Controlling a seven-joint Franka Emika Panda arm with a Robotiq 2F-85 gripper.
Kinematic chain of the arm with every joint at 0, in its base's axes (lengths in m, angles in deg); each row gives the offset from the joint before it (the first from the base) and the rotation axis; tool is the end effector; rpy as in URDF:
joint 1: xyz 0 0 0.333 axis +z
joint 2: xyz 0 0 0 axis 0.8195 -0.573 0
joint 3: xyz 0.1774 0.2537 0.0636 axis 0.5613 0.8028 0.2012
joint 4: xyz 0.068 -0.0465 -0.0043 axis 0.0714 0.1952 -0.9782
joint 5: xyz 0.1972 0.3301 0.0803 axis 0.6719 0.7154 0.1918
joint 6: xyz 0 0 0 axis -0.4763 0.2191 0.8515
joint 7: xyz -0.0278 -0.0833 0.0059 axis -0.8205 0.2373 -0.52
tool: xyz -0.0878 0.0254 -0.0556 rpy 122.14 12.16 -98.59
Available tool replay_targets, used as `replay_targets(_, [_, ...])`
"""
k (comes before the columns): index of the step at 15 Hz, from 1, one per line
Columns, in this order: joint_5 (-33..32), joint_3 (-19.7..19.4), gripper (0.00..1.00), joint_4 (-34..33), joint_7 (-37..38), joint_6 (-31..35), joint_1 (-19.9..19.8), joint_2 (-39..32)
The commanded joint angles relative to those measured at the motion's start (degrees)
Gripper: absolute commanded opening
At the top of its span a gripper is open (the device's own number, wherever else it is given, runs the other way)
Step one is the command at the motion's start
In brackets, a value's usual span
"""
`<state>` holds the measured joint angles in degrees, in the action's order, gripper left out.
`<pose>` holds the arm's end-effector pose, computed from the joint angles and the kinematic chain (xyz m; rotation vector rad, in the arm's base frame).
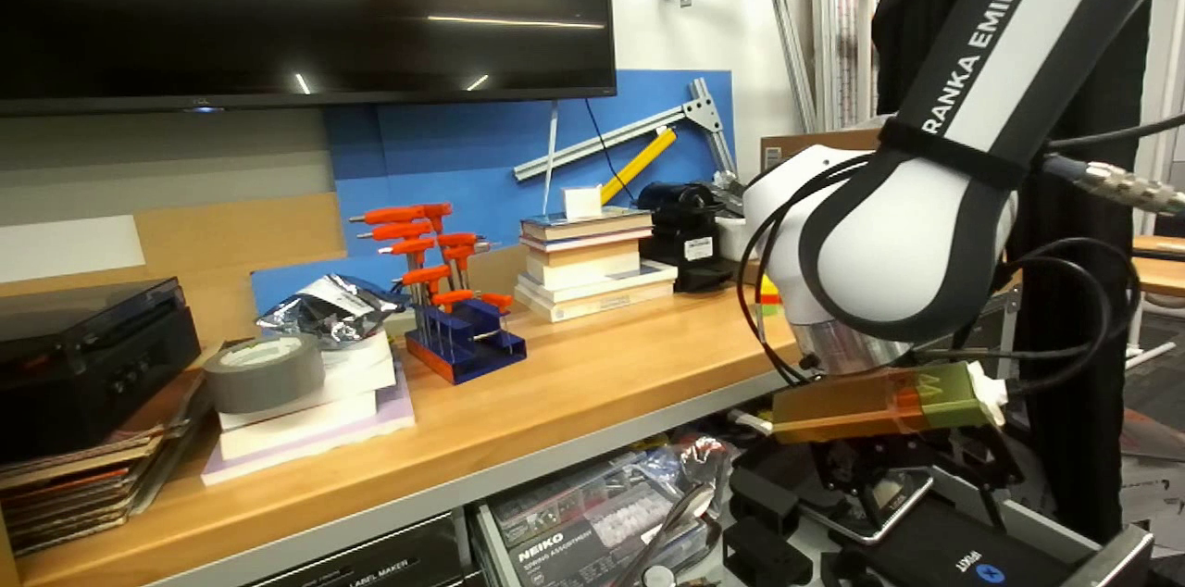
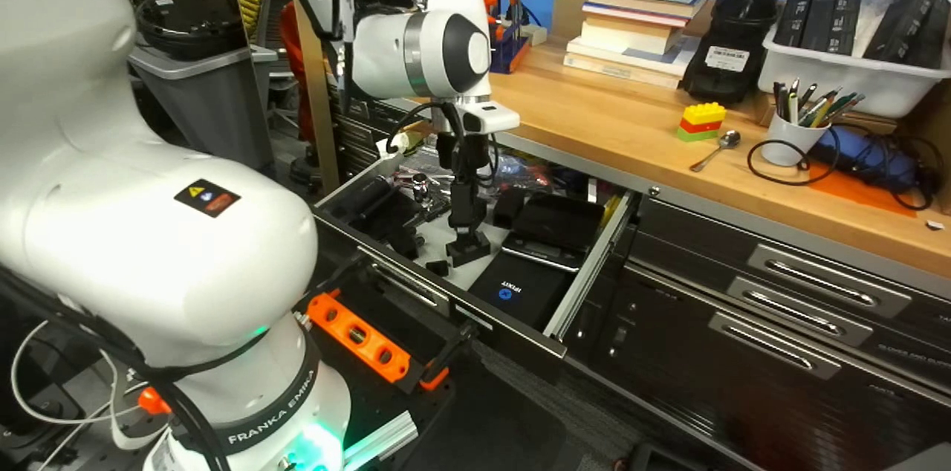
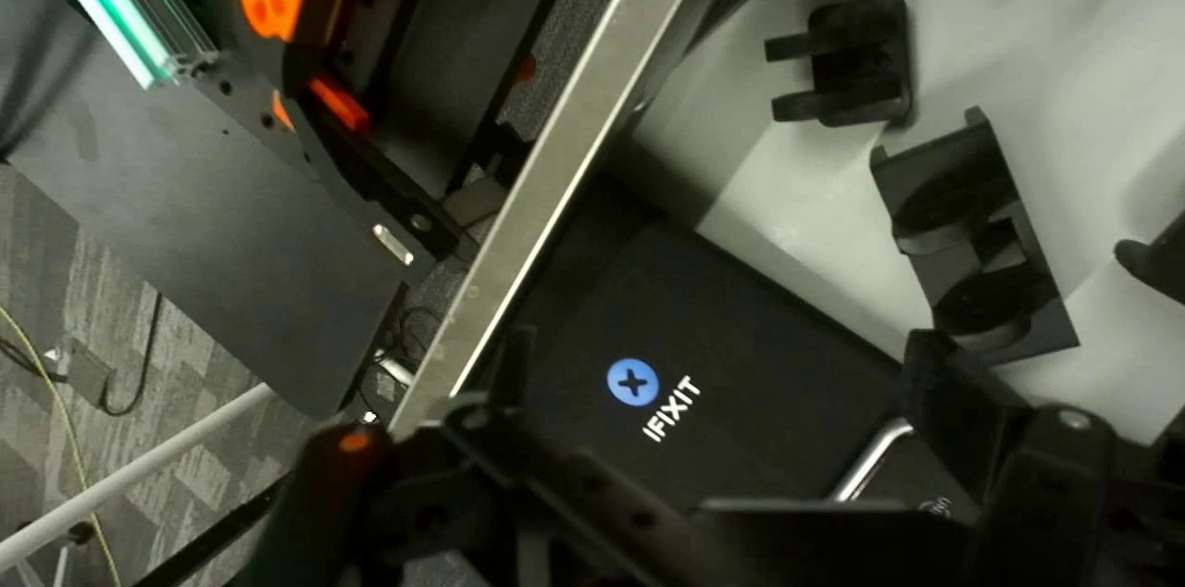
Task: Put the black objects inside the drawer then close the drawer.
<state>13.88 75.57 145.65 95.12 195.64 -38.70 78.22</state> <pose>0.3735 0.0270 0.2103 2.4530 -1.2602 -0.1632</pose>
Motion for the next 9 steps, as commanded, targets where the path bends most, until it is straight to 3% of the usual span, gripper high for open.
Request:
replay_targets(1, [2.93, 6.14, 1.00, 4.42, 0.86, -0.84, -6.61, 4.93])
replay_targets(9, [15.44, 9.88, 1.00, 3.75, -5.63, 3.34, -12.21, -0.47])
